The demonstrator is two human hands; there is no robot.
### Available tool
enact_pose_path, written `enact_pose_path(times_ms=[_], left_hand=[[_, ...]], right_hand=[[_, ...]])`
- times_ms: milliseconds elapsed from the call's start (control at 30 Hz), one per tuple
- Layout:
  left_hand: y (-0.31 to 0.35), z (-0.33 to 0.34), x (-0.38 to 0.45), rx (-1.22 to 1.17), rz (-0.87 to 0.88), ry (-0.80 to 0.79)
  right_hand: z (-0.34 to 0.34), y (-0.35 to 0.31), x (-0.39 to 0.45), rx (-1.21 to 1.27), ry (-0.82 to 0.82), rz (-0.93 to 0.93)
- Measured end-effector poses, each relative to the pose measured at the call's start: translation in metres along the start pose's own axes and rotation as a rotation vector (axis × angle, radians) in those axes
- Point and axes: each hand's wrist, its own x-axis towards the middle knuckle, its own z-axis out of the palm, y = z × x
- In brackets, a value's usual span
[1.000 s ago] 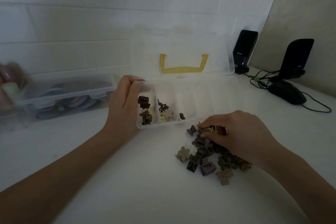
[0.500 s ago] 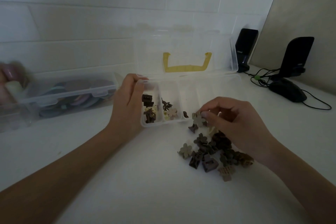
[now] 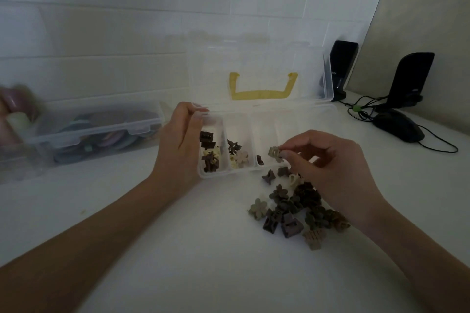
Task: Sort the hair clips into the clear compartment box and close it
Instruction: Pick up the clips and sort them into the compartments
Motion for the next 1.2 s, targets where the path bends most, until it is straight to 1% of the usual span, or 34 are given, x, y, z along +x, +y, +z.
enact_pose_path(times_ms=[67,133,200,233,300,333,400,500,533,600,700,800,900,1100,1133,1200], left_hand=[[0.000,0.001,0.000,-0.009,-0.005,-0.006],[0.000,0.002,-0.001,-0.007,-0.003,-0.004],[0.002,0.003,-0.002,-0.010,-0.010,-0.008],[0.002,0.003,-0.002,-0.014,-0.015,-0.012],[0.001,0.003,-0.002,-0.019,-0.017,-0.019],[0.001,0.003,-0.002,-0.017,-0.015,-0.021],[0.002,0.003,-0.002,-0.018,-0.023,-0.025],[0.003,0.002,-0.002,-0.010,-0.023,-0.023],[0.004,0.002,-0.002,-0.004,-0.018,-0.022],[0.003,0.001,-0.001,0.009,-0.012,-0.023],[0.002,0.001,-0.001,0.005,-0.028,-0.023],[0.001,0.002,-0.001,-0.002,-0.042,-0.021],[0.000,0.001,-0.001,-0.026,-0.061,-0.024],[0.005,0.002,-0.001,-0.030,-0.047,-0.019],[0.004,0.002,-0.002,-0.025,-0.046,-0.019],[0.003,0.001,-0.002,-0.020,-0.047,-0.022]], right_hand=[[0.005,-0.003,-0.002,-0.126,0.062,-0.120],[0.014,-0.003,-0.001,-0.203,0.108,-0.236],[0.025,-0.002,0.004,-0.289,0.112,-0.302],[0.030,-0.002,0.006,-0.368,0.081,-0.327],[0.039,0.000,0.007,-0.552,-0.033,-0.370],[0.041,0.002,0.006,-0.587,-0.084,-0.372],[0.035,0.005,0.006,-0.536,-0.107,-0.370],[0.019,0.003,0.007,-0.398,-0.066,-0.388],[0.013,0.001,0.007,-0.375,-0.079,-0.402],[0.004,-0.003,0.005,-0.358,-0.148,-0.416],[-0.002,-0.006,0.000,-0.369,-0.307,-0.408],[0.002,-0.007,-0.004,-0.451,-0.465,-0.368],[0.009,-0.006,-0.006,-0.526,-0.558,-0.333],[0.013,-0.005,-0.007,-0.468,-0.573,-0.322],[0.014,-0.005,-0.007,-0.421,-0.551,-0.309],[0.015,-0.008,-0.008,-0.277,-0.461,-0.223]])
